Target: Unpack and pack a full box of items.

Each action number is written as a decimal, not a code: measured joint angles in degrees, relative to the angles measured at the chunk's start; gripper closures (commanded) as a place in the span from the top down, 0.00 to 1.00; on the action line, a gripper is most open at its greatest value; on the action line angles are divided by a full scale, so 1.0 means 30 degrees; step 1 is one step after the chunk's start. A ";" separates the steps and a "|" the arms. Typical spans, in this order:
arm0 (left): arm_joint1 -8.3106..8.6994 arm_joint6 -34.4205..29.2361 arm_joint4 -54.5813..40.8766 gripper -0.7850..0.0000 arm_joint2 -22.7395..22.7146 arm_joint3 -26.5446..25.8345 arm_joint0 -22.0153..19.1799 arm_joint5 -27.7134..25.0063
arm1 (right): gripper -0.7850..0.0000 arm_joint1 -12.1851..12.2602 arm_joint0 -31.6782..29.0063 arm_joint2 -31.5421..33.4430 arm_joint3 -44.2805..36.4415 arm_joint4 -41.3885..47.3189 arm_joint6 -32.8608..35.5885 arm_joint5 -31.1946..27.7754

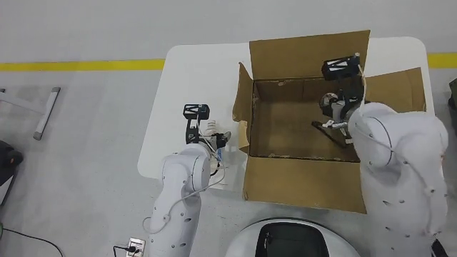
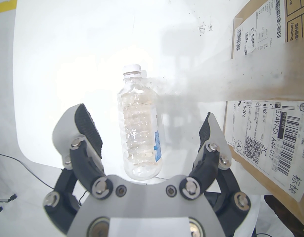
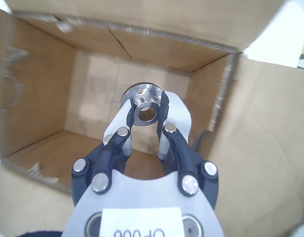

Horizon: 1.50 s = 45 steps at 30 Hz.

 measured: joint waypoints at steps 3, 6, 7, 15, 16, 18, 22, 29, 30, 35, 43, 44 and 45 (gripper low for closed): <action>0.0000 0.0000 0.0000 1.00 0.0000 0.0000 0.0000 0.0000 | 0.00 0.0126 -0.0706 0.1909 -0.3016 0.1521 0.0000 0.0048; 0.0000 0.0000 0.0000 1.00 0.0000 0.0000 0.0000 0.0000 | 0.00 0.0311 0.0061 0.4083 -0.3437 0.2976 0.0000 -0.0106; 0.0000 0.0000 0.0000 1.00 0.0000 0.0000 0.0000 0.0000 | 0.00 0.0387 0.0413 0.4763 -0.3320 0.3369 0.0000 -0.0298; 0.0000 0.0000 0.0000 1.00 0.0000 0.0000 0.0000 0.0000 | 0.00 0.1220 0.0285 1.0614 -0.3267 0.6715 0.0000 -0.1857; 0.0000 0.0000 0.0000 1.00 0.0000 0.0000 0.0000 0.0000 | 0.00 0.1320 -0.0029 1.1091 -0.3266 0.7100 0.0000 -0.2119; 0.0000 0.0000 0.0000 1.00 0.0000 0.0000 0.0000 0.0000 | 0.00 0.1542 -0.0761 1.1997 -0.3266 0.7696 0.0000 -0.2514; 0.0000 0.0000 0.0000 1.00 0.0000 0.0000 0.0000 0.0000 | 0.00 0.1910 -0.1913 1.3474 -0.3266 0.8799 0.0000 -0.2532; 0.0000 0.0000 0.0000 1.00 0.0000 0.0000 0.0000 0.0000 | 0.00 0.2428 -0.4598 1.5395 -0.3266 1.0546 0.0000 -0.2119; 0.0000 0.0000 0.0000 1.00 0.0000 0.0000 0.0000 0.0000 | 0.00 0.2465 -0.4862 1.5450 -0.3266 1.0709 0.0000 -0.2074; 0.0000 0.0000 0.0000 1.00 0.0000 0.0000 0.0000 0.0000 | 0.00 0.2481 -0.4951 1.5464 -0.3266 1.0760 0.0000 -0.2051; 0.0000 0.0000 0.0000 1.00 0.0000 0.0000 0.0000 0.0000 | 0.00 0.2480 -0.4953 1.5463 -0.3266 1.0759 0.0000 -0.2054; 0.0000 0.0000 0.0000 1.00 0.0000 0.0000 0.0000 0.0000 | 0.00 0.2480 -0.4953 1.5463 -0.3266 1.0760 0.0000 -0.2054; 0.0000 0.0000 0.0000 1.00 0.0000 0.0000 0.0000 0.0000 | 0.00 0.2480 -0.4953 1.5463 -0.3266 1.0760 0.0000 -0.2054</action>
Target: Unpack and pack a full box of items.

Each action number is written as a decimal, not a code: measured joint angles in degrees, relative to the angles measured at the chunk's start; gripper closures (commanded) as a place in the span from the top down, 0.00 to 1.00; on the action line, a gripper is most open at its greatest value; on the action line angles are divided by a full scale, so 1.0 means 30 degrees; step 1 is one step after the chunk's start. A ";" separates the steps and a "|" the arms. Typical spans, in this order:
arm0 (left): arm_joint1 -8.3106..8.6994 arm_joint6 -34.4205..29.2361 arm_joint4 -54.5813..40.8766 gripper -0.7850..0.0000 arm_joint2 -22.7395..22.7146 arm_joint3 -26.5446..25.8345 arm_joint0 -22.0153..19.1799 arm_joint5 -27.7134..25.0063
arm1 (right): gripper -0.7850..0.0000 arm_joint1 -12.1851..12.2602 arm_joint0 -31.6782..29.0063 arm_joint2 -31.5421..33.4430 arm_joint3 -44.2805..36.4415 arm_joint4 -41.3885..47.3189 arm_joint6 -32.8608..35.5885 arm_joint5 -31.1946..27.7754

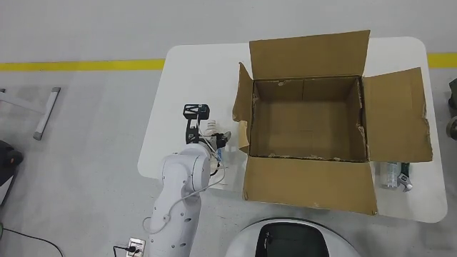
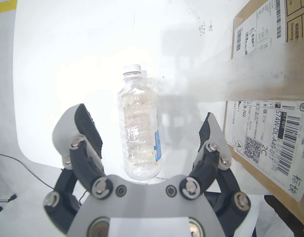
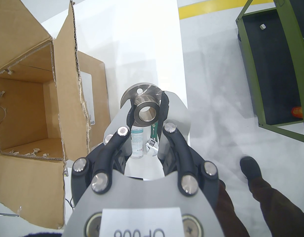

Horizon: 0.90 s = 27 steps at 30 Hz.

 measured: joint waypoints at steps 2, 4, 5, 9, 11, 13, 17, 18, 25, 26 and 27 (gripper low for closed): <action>0.0000 0.0000 0.0000 1.00 0.0000 0.0000 0.0000 0.0000 | 0.00 0.0000 0.0000 0.0000 0.0000 0.0000 0.0000 0.0000; 0.0000 0.0000 0.0000 1.00 0.0000 0.0000 0.0000 0.0000 | 0.00 0.0000 0.0000 0.0000 0.0000 0.0000 0.0000 0.0000; 0.0000 0.0000 0.0000 1.00 0.0000 0.0000 0.0000 0.0000 | 0.00 0.0000 0.0000 0.0000 0.0000 0.0000 0.0000 0.0000; 0.0000 0.0000 0.0000 1.00 0.0000 0.0000 0.0000 0.0000 | 0.00 0.0000 0.0000 0.0000 0.0000 0.0000 0.0000 0.0000; 0.0000 0.0000 0.0000 1.00 0.0000 0.0000 0.0000 0.0000 | 0.00 0.0000 0.0000 0.0000 0.0000 0.0000 0.0000 0.0000; 0.0000 0.0000 0.0000 1.00 0.0000 0.0000 0.0000 0.0000 | 0.00 0.0000 0.0000 0.0000 0.0000 0.0000 0.0000 0.0000; 0.0000 0.0000 0.0000 1.00 0.0000 0.0000 0.0000 0.0000 | 0.00 0.0000 -0.0011 -0.0003 0.0010 0.0002 -0.0011 0.0000; 0.0000 0.0000 0.0000 1.00 0.0000 0.0000 0.0000 0.0000 | 0.00 0.0004 -0.0115 -0.0040 0.0088 -0.0004 -0.0137 0.0000; 0.0000 0.0000 0.0000 1.00 0.0000 0.0000 0.0000 0.0000 | 0.00 0.0178 -0.1655 -0.1104 0.0344 -0.1069 -0.1675 0.0518; 0.0000 0.0000 0.0000 1.00 0.0000 0.0000 0.0000 0.0000 | 0.00 0.0233 -0.1792 -0.1333 0.0476 -0.1406 -0.1727 0.0550; 0.0000 0.0000 0.0000 1.00 0.0000 0.0000 0.0000 0.0000 | 0.00 0.0281 -0.1863 -0.1503 0.0589 -0.1718 -0.1756 0.0532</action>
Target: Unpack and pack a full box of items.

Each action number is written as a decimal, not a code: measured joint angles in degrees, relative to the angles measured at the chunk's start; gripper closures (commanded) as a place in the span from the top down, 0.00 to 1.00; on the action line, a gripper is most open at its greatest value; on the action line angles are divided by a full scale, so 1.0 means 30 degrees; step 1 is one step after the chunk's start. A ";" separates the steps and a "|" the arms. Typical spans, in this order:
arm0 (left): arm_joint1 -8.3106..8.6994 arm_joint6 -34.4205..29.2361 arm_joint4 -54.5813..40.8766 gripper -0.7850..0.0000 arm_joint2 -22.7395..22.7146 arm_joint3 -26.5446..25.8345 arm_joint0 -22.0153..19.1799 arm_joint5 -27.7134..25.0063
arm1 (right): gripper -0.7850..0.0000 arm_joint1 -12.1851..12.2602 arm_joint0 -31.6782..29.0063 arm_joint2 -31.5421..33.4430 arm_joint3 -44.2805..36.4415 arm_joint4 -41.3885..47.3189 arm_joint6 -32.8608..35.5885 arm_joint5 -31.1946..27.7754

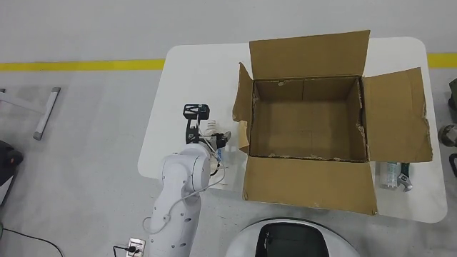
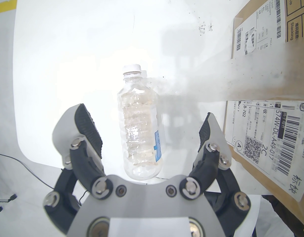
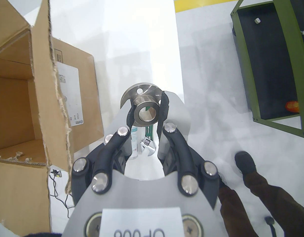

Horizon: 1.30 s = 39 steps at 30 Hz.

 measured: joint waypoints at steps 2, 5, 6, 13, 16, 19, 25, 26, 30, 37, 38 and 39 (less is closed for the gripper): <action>0.0000 0.0000 0.0000 1.00 0.0000 0.0000 0.0000 0.0000 | 0.00 0.0126 -0.0071 -0.0377 0.0283 -0.0823 -0.0004 -0.0068; 0.0000 0.0000 0.0000 1.00 0.0000 0.0000 0.0000 0.0000 | 0.00 0.0309 -0.0085 -0.0823 0.0766 -0.1872 0.0127 -0.0226; 0.0000 0.0000 0.0000 1.00 0.0000 0.0000 0.0000 0.0000 | 0.00 0.0362 -0.0086 -0.0927 0.0917 -0.2163 0.0160 -0.0264; 0.0000 0.0000 0.0000 1.00 0.0000 0.0000 0.0000 0.0000 | 0.00 0.0699 -0.0533 -0.1949 0.1905 -0.3905 0.0458 -0.0994; 0.0000 0.0000 0.0000 1.00 0.0000 0.0000 0.0000 0.0000 | 0.00 0.0768 -0.0795 -0.2218 0.2190 -0.4285 0.0339 -0.0911; 0.0000 0.0000 0.0000 1.00 0.0000 0.0000 0.0000 0.0000 | 0.00 0.0844 -0.1108 -0.2395 0.2424 -0.4522 0.0185 -0.0913; 0.0000 0.0000 0.0000 1.00 0.0000 0.0000 0.0000 0.0000 | 0.00 0.0988 -0.1594 -0.2662 0.2854 -0.4676 -0.0055 -0.0952; 0.0000 0.0000 0.0000 1.00 0.0000 0.0000 0.0000 0.0000 | 0.00 0.1013 -0.1688 -0.2702 0.2949 -0.4635 -0.0130 -0.0954; 0.0000 0.0000 0.0000 1.00 0.0000 0.0000 0.0000 0.0000 | 0.00 0.1100 -0.1976 -0.2789 0.3351 -0.4615 -0.0421 -0.0965; 0.0000 0.0000 0.0000 1.00 0.0000 0.0000 0.0000 0.0000 | 0.00 0.1264 -0.2096 -0.3339 0.3998 -0.4864 -0.0694 -0.0987; 0.0000 0.0000 0.0000 1.00 0.0000 0.0000 0.0000 0.0000 | 0.00 0.1293 -0.2099 -0.3463 0.4125 -0.4937 -0.0722 -0.0992; 0.0000 0.0000 0.0000 1.00 0.0000 0.0000 0.0000 0.0000 | 0.00 0.1314 -0.2099 -0.3551 0.4217 -0.5010 -0.0752 -0.0993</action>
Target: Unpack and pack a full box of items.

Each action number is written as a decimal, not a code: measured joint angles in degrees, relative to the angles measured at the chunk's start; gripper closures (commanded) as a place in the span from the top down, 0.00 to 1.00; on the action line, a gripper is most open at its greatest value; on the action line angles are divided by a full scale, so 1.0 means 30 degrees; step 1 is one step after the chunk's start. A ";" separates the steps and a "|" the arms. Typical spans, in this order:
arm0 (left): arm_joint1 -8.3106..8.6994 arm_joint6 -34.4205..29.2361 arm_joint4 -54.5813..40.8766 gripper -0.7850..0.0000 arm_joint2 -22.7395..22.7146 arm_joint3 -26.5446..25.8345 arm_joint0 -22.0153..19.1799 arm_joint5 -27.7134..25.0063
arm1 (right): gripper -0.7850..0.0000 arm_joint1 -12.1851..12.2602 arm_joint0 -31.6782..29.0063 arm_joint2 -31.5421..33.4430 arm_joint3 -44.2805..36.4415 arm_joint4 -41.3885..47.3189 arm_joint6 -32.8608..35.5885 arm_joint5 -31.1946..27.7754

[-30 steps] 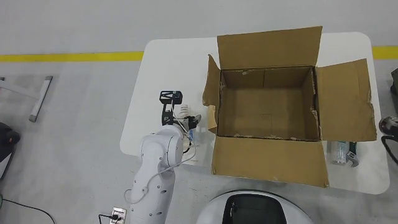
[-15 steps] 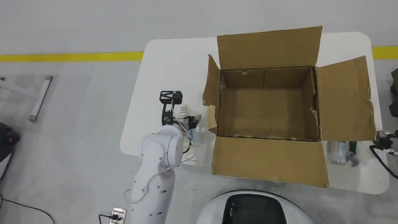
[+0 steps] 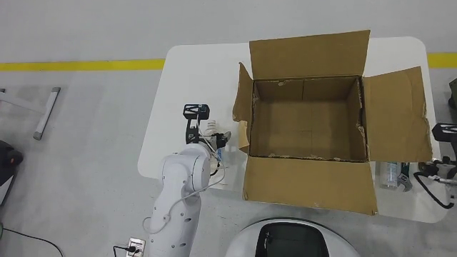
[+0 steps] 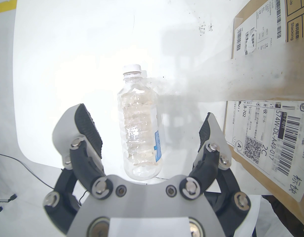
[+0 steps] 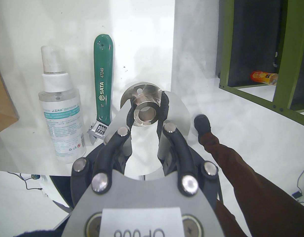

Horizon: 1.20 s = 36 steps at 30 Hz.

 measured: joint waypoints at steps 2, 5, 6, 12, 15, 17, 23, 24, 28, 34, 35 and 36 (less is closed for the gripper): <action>0.0000 0.0000 0.0000 1.00 0.0000 0.0000 0.0000 0.0000 | 0.06 0.0049 0.0008 -0.0175 0.0165 -0.0147 -0.0070 0.0020; 0.0000 0.0000 0.0000 1.00 0.0000 0.0000 0.0000 0.0000 | 0.23 0.0121 0.0024 -0.0332 0.0369 -0.0352 -0.0128 0.0099; 0.0000 0.0000 0.0000 1.00 0.0000 0.0000 0.0000 0.0000 | 0.34 0.0141 0.0034 -0.0360 0.0410 -0.0368 -0.0147 0.0127; 0.0000 0.0000 0.0000 1.00 0.0000 0.0000 0.0000 0.0000 | 0.44 0.0272 0.0000 -0.0389 0.0520 -0.0049 -0.0283 0.0085; 0.0000 0.0000 0.0000 1.00 0.0000 0.0000 0.0000 0.0000 | 0.46 0.0326 -0.0060 -0.0095 0.0411 0.0720 -0.0528 0.0094; 0.0000 0.0000 0.0000 1.00 0.0000 0.0000 0.0000 0.0000 | 0.44 0.0367 -0.0080 0.0415 0.0106 0.1627 -0.1114 0.0075; 0.0000 0.0000 0.0000 1.00 0.0000 0.0000 0.0000 0.0000 | 0.00 0.0432 -0.0378 0.2952 -0.0826 0.4946 -0.5372 0.0119; 0.0000 0.0000 0.0000 1.00 0.0000 0.0000 0.0000 0.0000 | 0.00 0.0437 -0.0481 0.3284 -0.1000 0.5384 -0.6166 -0.0005; 0.0000 0.0000 0.0000 1.00 0.0000 0.0000 0.0000 0.0000 | 0.00 0.0401 -0.0883 0.4089 -0.1448 0.6914 -0.9049 0.0174; 0.0000 0.0000 0.0000 1.00 0.0000 0.0000 0.0000 0.0000 | 0.00 0.0375 -0.1104 0.3960 -0.1758 0.6881 -1.0173 0.0753; 0.0000 0.0000 0.0000 1.00 0.0000 0.0000 0.0000 0.0000 | 0.00 0.0375 -0.1102 0.3963 -0.1754 0.6881 -1.0161 0.0744; 0.0000 0.0000 0.0000 1.00 0.0000 0.0000 0.0000 0.0000 | 0.00 0.0375 -0.1101 0.3964 -0.1753 0.6881 -1.0159 0.0741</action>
